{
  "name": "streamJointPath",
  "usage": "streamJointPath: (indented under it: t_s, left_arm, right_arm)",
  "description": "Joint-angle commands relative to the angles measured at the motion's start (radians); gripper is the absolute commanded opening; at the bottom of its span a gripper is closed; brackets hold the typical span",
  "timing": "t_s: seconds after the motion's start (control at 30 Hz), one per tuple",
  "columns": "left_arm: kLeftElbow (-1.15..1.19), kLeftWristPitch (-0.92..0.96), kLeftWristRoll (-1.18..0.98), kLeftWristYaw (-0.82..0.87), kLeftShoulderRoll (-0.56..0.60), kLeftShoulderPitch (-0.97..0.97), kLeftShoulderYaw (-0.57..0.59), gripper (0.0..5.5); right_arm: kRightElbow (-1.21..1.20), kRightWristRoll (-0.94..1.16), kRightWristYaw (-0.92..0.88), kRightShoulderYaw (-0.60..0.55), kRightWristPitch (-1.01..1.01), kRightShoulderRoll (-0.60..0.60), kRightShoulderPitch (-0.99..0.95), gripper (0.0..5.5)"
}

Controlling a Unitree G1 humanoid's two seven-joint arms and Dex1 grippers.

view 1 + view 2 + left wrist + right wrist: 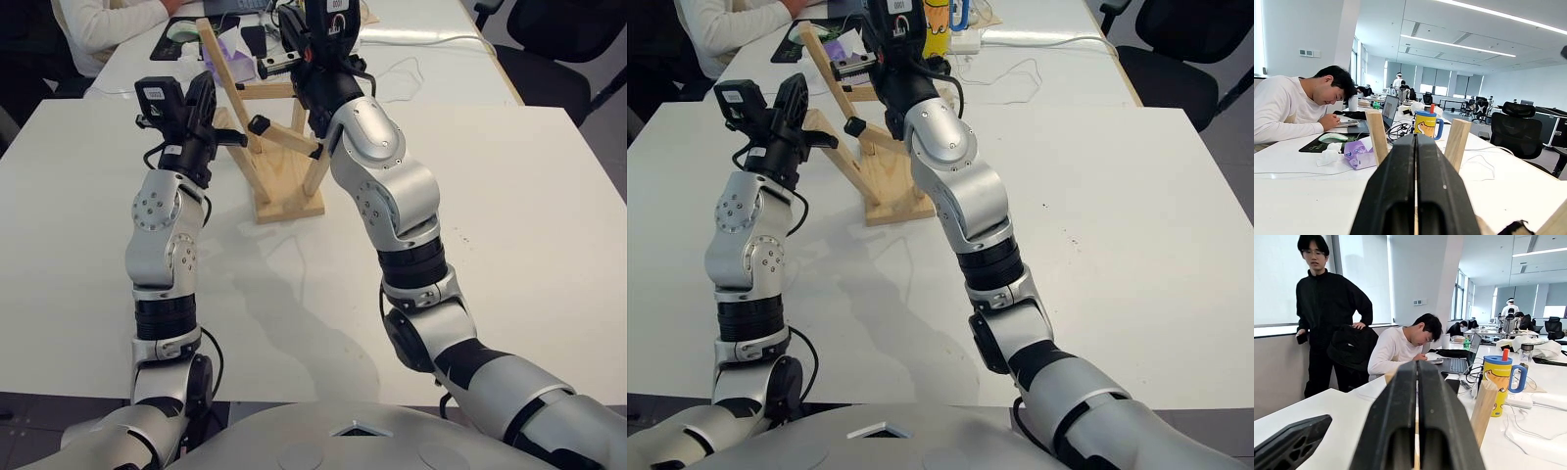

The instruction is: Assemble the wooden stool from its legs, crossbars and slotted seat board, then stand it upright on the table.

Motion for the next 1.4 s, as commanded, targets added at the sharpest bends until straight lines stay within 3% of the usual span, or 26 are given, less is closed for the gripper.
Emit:
streamJointPath:
  t_s: [0.03,0.23,0.43,0.63,0.73,0.97,1.1,1.4]
  left_arm:
    - [0.013,0.016,0.007,-0.001,-0.004,0.011,-0.012,0.0]
    - [0.022,0.014,0.009,0.001,-0.002,0.008,-0.01,0.0]
    - [0.024,0.016,0.01,0.001,0.002,0.004,-0.008,0.0]
    - [0.005,0.031,0.006,0.005,0.006,0.003,-0.004,0.0]
    - [-0.012,0.038,0.004,0.01,0.006,0.002,-0.002,0.0]
    - [-0.018,0.044,0.003,0.016,0.002,-0.004,0.0,0.0]
    - [-0.019,0.045,0.005,0.019,-0.004,-0.005,-0.004,0.0]
    - [-0.017,0.044,0.003,0.019,-0.009,-0.009,-0.008,0.0]
  right_arm:
    - [-0.004,0.031,0.022,0.025,0.039,0.105,-0.055,0.03]
    - [-0.016,0.057,0.033,0.051,0.081,0.109,-0.054,0.03]
    - [-0.004,0.05,-0.034,-0.002,0.0,0.124,-0.083,0.03]
    - [0.158,0.112,-0.013,0.047,0.303,0.142,0.016,0.03]
    - [0.342,0.137,-0.001,0.031,0.347,0.146,0.091,0.03]
    - [0.392,0.112,0.029,0.074,0.256,0.125,0.089,0.03]
    - [0.293,0.073,0.028,0.093,0.081,0.125,0.057,0.03]
    - [0.17,0.011,-0.049,0.023,-0.176,0.103,-0.101,0.03]
